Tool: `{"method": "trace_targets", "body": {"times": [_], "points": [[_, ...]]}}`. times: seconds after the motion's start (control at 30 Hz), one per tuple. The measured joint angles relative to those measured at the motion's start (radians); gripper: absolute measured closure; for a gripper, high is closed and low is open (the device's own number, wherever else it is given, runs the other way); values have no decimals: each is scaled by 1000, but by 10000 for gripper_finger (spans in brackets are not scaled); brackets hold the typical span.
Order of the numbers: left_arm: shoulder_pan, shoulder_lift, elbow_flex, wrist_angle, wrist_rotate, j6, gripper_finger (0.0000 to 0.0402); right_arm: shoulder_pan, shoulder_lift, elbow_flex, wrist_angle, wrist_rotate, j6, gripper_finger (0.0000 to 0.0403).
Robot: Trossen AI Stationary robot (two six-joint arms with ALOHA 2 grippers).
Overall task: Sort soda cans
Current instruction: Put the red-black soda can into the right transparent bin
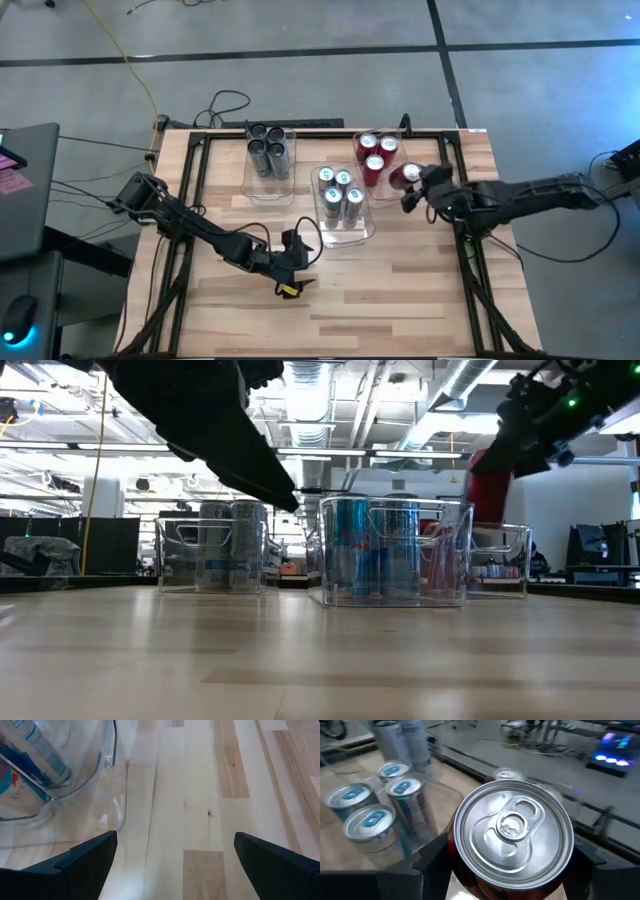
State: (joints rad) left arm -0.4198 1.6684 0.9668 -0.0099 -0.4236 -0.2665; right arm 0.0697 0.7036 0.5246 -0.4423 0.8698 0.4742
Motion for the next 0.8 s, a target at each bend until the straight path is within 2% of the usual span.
{"method": "trace_targets", "body": {"times": [0.07,0.17,0.33,0.53,0.8], "points": [[8,0,0,5,1,11,5,-50,-19,-47,89,-68,-64,119],[21,0,0,5,0,12,5,-130,-18,-90,126,-127,-111,119],[30,0,0,5,0,11,5,-230,25,-147,189,-212,-173,119],[31,0,0,1,0,15,5,-323,100,-183,352,-350,-244,119],[31,0,0,-4,0,15,5,-440,212,-184,393,-427,-264,119]]}}
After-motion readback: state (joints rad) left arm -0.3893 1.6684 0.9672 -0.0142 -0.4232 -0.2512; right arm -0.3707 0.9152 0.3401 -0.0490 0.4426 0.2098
